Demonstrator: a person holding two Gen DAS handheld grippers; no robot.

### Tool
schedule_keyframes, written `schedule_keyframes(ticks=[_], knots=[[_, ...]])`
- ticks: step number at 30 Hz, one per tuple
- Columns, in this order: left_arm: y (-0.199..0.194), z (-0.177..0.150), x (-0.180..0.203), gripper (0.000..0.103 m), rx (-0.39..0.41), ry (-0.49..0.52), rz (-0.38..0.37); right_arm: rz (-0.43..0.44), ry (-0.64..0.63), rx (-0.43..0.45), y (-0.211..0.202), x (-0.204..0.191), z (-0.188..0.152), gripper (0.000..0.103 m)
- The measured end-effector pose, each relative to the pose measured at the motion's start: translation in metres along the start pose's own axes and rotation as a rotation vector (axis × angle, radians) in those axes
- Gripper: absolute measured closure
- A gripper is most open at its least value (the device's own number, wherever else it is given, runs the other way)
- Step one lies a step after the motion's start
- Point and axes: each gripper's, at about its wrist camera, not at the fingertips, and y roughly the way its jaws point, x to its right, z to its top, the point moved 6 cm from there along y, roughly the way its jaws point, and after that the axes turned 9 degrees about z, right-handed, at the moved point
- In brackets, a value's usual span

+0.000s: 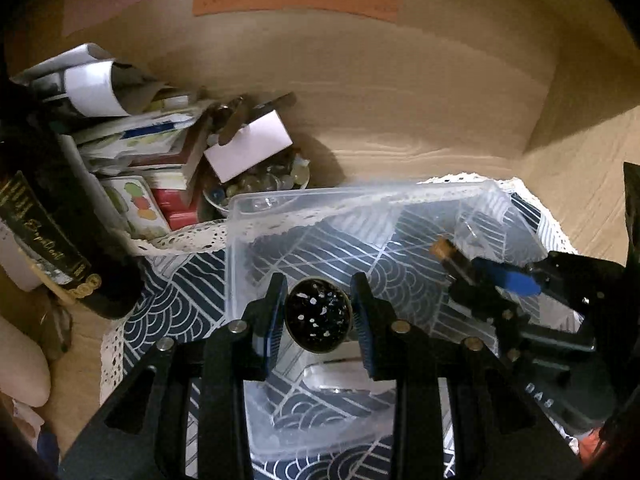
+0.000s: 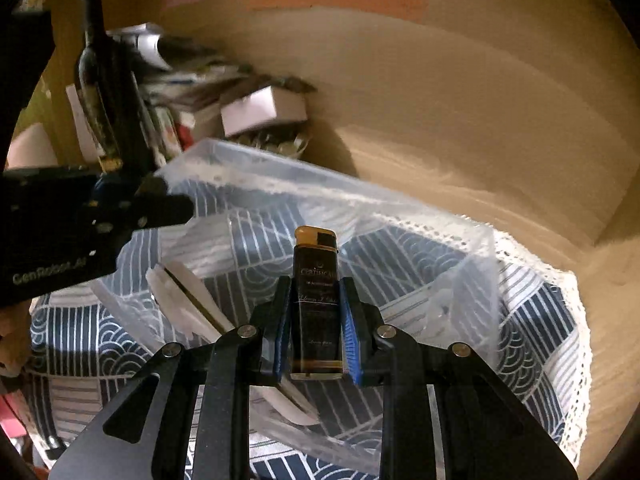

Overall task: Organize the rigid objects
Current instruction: 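Carry the black lid with left tool while right tool carries the tube over the box, then release the black lid from left tool while right tool drops the tube into the box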

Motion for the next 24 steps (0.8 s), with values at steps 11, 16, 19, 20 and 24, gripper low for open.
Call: schedule_keyframes(ticks=[11, 16, 19, 20, 24], knots=[[0.007, -0.002, 0.011, 0.069, -0.047, 0.04, -0.01, -0.005, 0.007, -0.009, -0.004, -0.001, 0.002, 0.081], [-0.014, 0.0, 0.011, 0.051, 0.063, 0.028, -0.021, -0.011, 0.008, 0.041, -0.026, -0.004, 0.006, 0.073], [-0.032, -0.001, 0.01, 0.042, 0.099, 0.027, -0.013, -0.012, 0.011, 0.086, -0.046, -0.007, 0.008, 0.064], [-0.039, -0.002, 0.01, 0.04, 0.111, 0.026, -0.014, -0.016, 0.011, 0.099, -0.052, -0.007, 0.008, 0.062], [-0.068, -0.007, 0.011, 0.028, 0.156, 0.021, 0.002, -0.027, 0.014, 0.151, -0.077, -0.013, 0.005, 0.056]])
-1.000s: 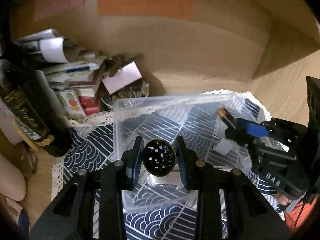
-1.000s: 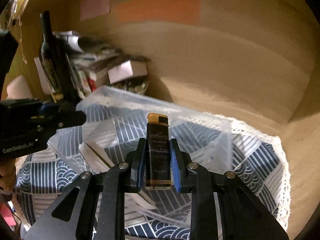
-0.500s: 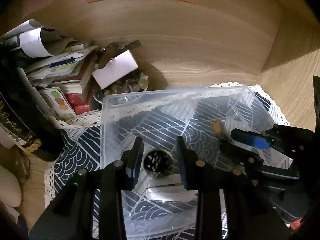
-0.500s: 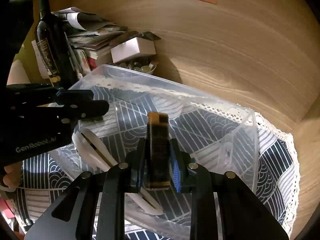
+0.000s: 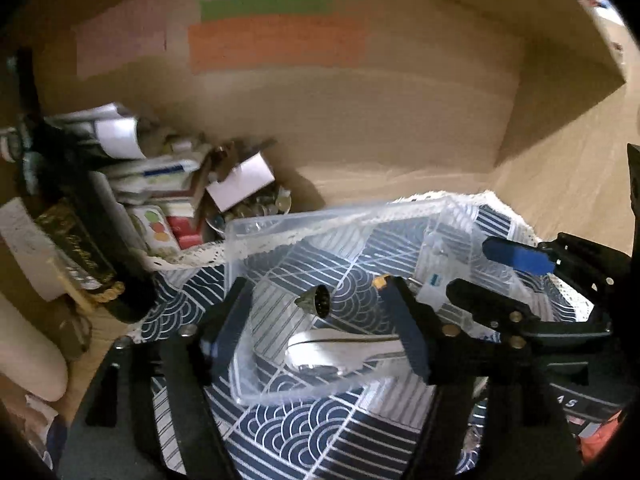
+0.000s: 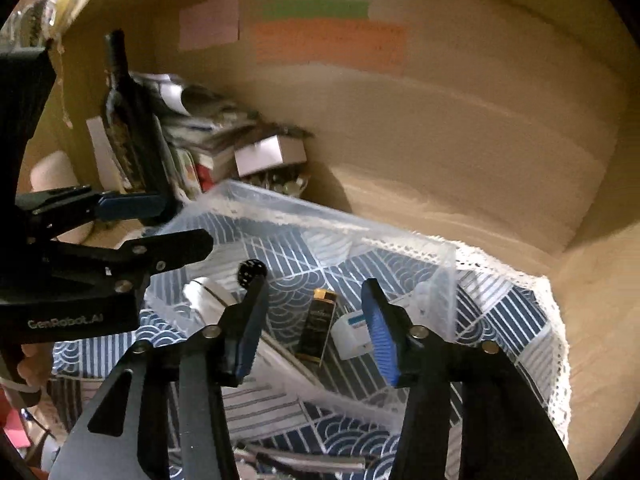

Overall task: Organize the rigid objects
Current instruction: 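Release the black lid from left tool while right tool drops the tube into the box, then grasp a small black adapter with left tool while right tool grasps the silver keys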

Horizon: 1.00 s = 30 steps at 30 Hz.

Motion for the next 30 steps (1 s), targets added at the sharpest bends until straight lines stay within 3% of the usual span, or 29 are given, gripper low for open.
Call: schedule_keyframes(ticks=[3, 9, 11, 16, 30], knots=[[-0.021, -0.002, 0.0, 0.014, 0.044, -0.004, 0.01, -0.014, 0.0, 0.041, -0.02, -0.006, -0.002, 0.049], [-0.061, -0.023, -0.003, 0.003, 0.1, -0.004, 0.028, -0.031, 0.015, 0.111, -0.059, -0.017, -0.016, 0.037], [-0.066, -0.033, -0.005, 0.002, 0.089, -0.003, 0.027, -0.04, 0.023, 0.124, -0.068, -0.02, -0.025, 0.03], [-0.067, -0.07, -0.007, 0.002, 0.028, 0.002, 0.026, -0.05, 0.055, 0.115, -0.076, -0.023, -0.05, 0.029], [-0.059, -0.171, 0.002, 0.002, -0.16, -0.074, 0.011, 0.014, 0.181, -0.057, -0.047, -0.031, -0.139, 0.029]])
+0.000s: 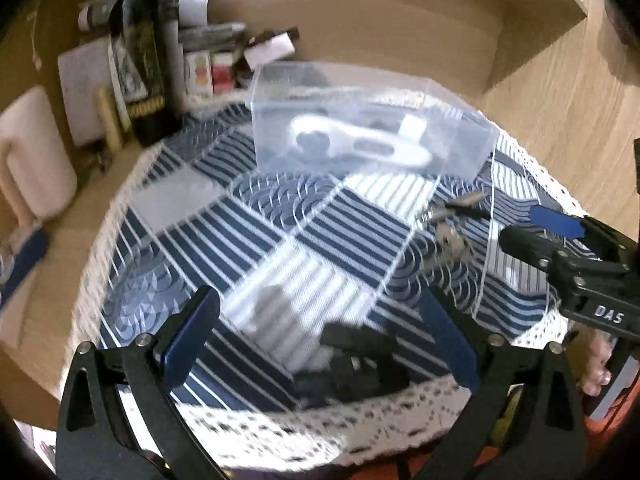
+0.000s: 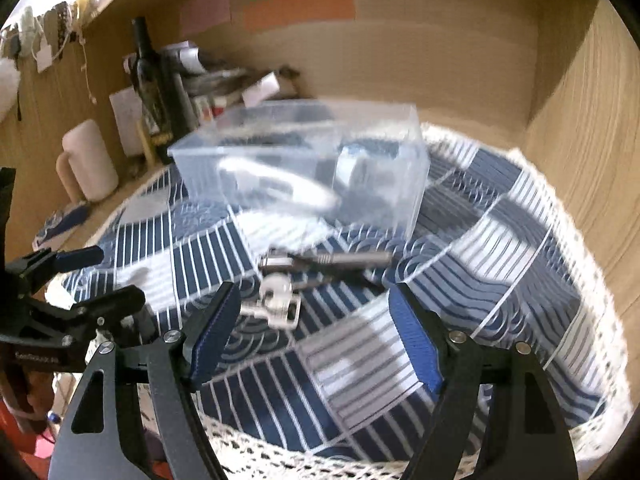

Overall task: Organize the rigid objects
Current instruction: 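Grasp a small black adapter with left tool while right tool grasps the silver keys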

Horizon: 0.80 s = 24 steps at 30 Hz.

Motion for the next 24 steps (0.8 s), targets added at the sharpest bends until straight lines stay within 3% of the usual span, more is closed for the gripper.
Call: schedule_keyframes(ticks=[5, 14, 16, 17, 20, 21, 24], knots=[[0.004, -0.022, 0.002, 0.002, -0.031, 0.012, 0.007, 0.029, -0.011, -0.05, 0.013, -0.011, -0.009, 0.029], [-0.003, -0.037, 0.01, 0.002, 0.043, 0.097, 0.063, 0.047, 0.007, -0.1, 0.043, -0.028, -0.01, 0.025], [-0.004, -0.038, 0.008, 0.007, 0.053, 0.095, 0.051, 0.01, -0.003, -0.095, 0.047, -0.031, -0.009, 0.024], [-0.004, -0.037, 0.007, 0.017, 0.054, 0.094, 0.042, -0.005, -0.008, -0.094, 0.048, -0.032, -0.009, 0.024], [-0.006, -0.036, 0.004, 0.036, 0.059, 0.085, 0.027, -0.057, -0.037, -0.089, 0.052, -0.034, -0.009, 0.024], [-0.007, -0.036, 0.003, 0.043, 0.059, 0.084, 0.023, -0.067, -0.051, -0.084, 0.052, -0.036, -0.009, 0.027], [-0.009, -0.035, 0.0, 0.043, 0.055, 0.067, -0.002, -0.063, -0.063, -0.077, 0.05, -0.038, -0.009, 0.044]])
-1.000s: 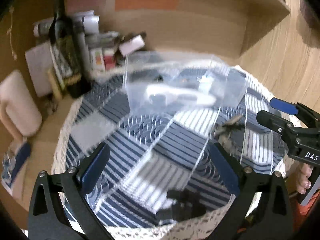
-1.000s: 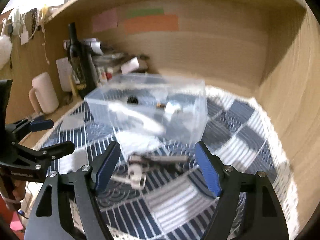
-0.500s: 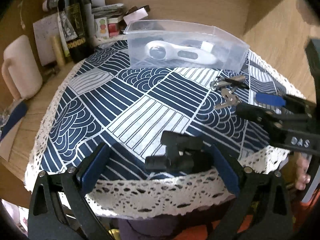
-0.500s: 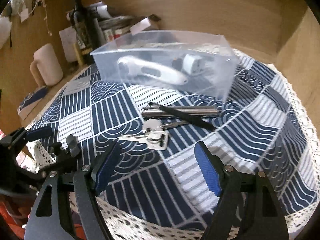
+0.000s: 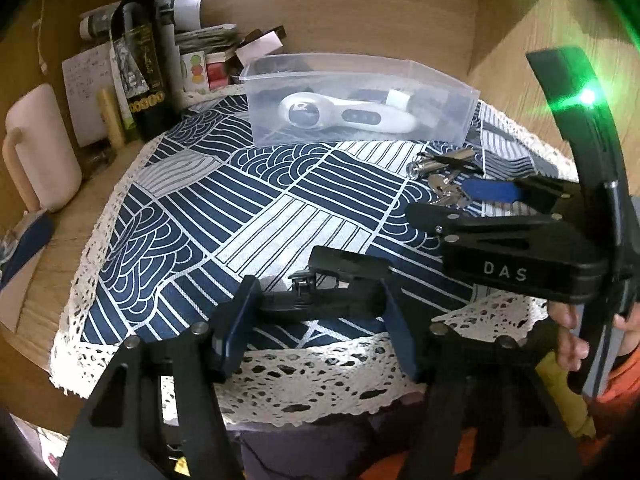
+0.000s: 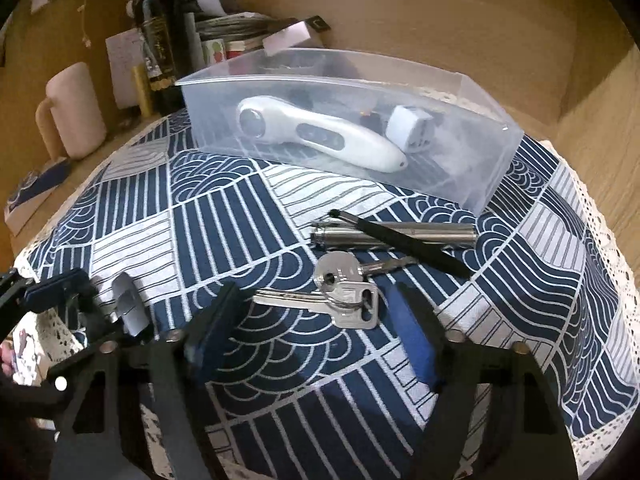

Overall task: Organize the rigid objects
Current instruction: 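Grasp a small black adapter with left tool while right tool grasps the silver keys, then carry the black adapter with left tool while right tool carries the keys over the box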

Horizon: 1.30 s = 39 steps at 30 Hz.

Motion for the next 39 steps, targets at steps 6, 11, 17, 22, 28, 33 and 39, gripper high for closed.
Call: schedule_keyframes(ticks=[6, 11, 17, 22, 28, 33, 39], knots=[[-0.005, 0.011, -0.012, 0.044, 0.019, -0.044, -0.015, 0.006, 0.01, 0.004, -0.004, 0.005, 0.0, 0.044], [-0.012, 0.034, -0.023, 0.044, 0.064, -0.075, -0.007, 0.006, 0.028, 0.036, -0.015, 0.01, 0.006, 0.044], [-0.022, 0.062, -0.031, 0.044, 0.128, -0.1, 0.004, -0.027, 0.008, 0.111, -0.044, 0.02, 0.023, 0.044], [-0.023, 0.086, -0.03, 0.044, 0.151, -0.097, -0.017, -0.029, 0.0, 0.169, -0.063, 0.028, 0.038, 0.044], [-0.017, 0.117, -0.03, 0.044, 0.173, -0.119, -0.032, -0.045, 0.001, 0.241, -0.077, 0.036, 0.068, 0.044], [-0.011, 0.144, -0.031, 0.044, 0.186, -0.125, -0.046, -0.064, -0.021, 0.29, -0.086, 0.041, 0.094, 0.044], [0.001, 0.172, -0.035, 0.044, 0.186, -0.13, -0.038, -0.084, -0.057, 0.332, -0.088, 0.045, 0.127, 0.044]])
